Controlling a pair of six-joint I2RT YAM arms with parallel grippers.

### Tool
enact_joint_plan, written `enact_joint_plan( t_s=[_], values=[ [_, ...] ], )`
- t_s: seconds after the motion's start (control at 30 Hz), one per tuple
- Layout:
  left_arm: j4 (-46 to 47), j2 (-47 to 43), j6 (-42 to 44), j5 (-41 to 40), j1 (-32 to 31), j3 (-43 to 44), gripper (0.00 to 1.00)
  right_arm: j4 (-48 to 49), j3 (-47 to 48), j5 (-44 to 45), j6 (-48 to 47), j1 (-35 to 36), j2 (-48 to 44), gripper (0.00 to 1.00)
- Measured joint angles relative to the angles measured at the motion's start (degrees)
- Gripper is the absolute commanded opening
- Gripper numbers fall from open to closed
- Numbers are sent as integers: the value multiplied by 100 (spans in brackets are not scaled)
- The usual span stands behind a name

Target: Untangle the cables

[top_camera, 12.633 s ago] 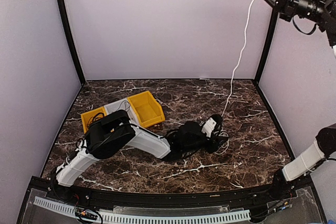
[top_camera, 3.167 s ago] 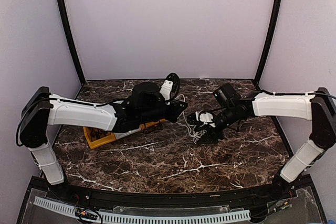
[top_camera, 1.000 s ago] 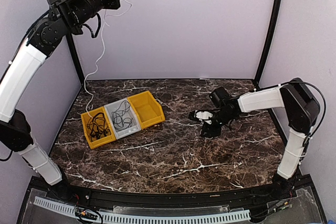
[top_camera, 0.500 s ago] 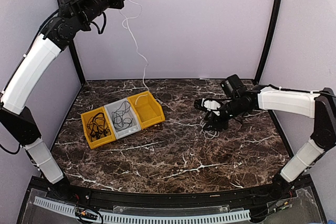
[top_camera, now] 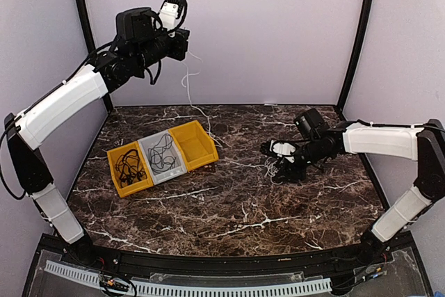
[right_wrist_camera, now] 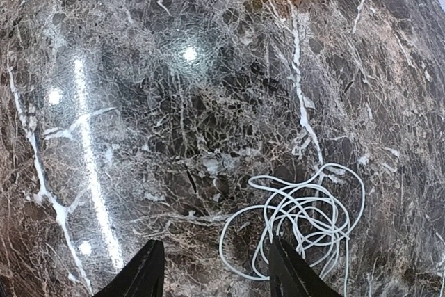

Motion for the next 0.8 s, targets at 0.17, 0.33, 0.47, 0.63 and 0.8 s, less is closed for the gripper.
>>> enact_joint_plan(
  t_s=[0.17,0.33,0.47,0.63,0.8],
  values=[
    [26,-24,-52,7,39,-111,0,66,-7,70,-15,0,83,53],
    [33,-2,-46,79,55,118,0,83,-50,120,-33,0,98,53],
    [-61,323,-33,319,55,1176,0,98,-63,131,-52,0,103,53],
    [-48,496,-11,579,55,2065,0,105,-68,170,-59,-2,153,53],
    [-37,505,39,715,66,2371,0,105,-68,216,-68,-2,214,53]
  ],
)
